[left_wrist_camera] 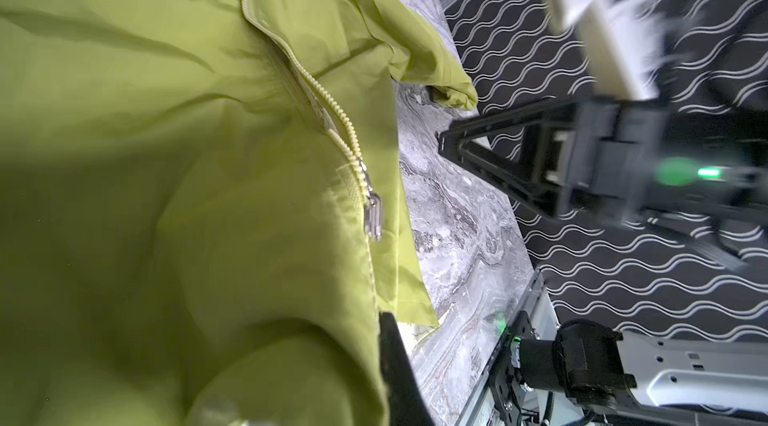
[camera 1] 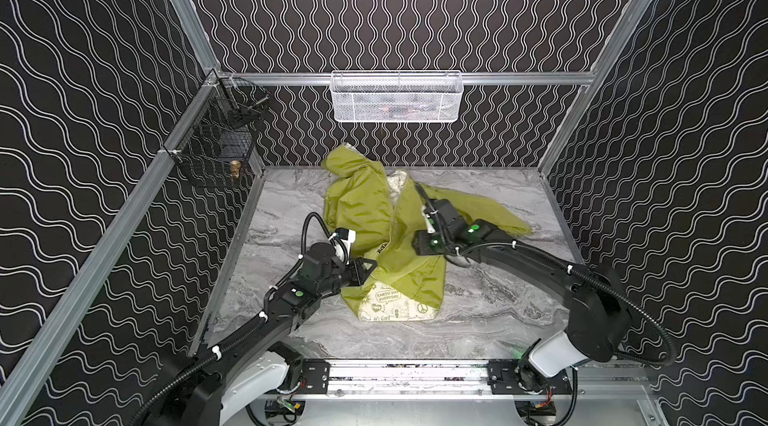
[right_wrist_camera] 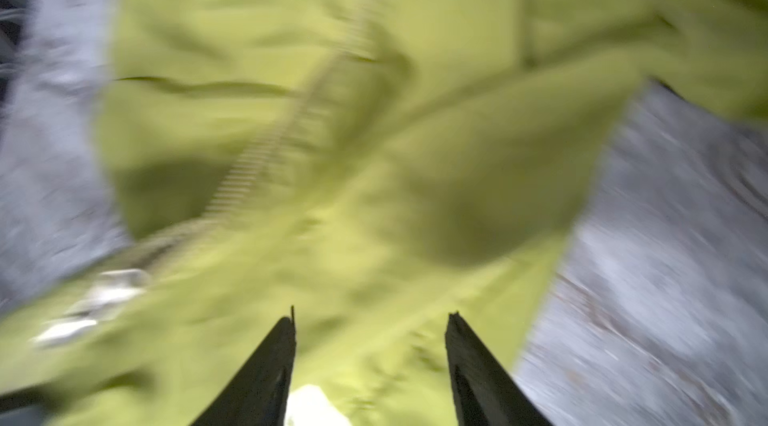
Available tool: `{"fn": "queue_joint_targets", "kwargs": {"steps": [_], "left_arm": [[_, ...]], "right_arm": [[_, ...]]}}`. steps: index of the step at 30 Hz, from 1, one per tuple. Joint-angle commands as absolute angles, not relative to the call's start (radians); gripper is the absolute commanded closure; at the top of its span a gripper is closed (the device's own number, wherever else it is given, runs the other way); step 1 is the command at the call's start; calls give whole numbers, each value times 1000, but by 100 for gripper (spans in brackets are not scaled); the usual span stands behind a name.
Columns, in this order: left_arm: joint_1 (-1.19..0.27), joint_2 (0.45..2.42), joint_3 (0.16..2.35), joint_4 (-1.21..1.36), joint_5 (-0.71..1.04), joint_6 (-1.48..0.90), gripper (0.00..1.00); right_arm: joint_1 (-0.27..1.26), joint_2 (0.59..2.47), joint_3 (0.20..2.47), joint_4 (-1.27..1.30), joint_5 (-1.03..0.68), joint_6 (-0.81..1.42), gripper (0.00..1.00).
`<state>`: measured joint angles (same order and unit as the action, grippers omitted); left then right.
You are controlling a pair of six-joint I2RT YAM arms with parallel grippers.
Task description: Zip up the jacket
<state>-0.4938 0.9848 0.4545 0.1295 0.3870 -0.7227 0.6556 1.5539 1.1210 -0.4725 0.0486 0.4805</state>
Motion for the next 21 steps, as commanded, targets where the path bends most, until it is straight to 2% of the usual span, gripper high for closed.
{"fn": "queue_joint_targets", "kwargs": {"steps": [1, 8, 21], "left_arm": [[-484, 979, 489, 45, 381, -667, 100], [-475, 965, 542, -6, 379, -650, 100], [-456, 936, 579, -59, 376, -632, 100]], "right_arm": [[588, 1508, 1008, -404, -57, 571, 39], [542, 1514, 829, -303, -132, 645, 38], [549, 1615, 744, -97, -253, 778, 47]]}}
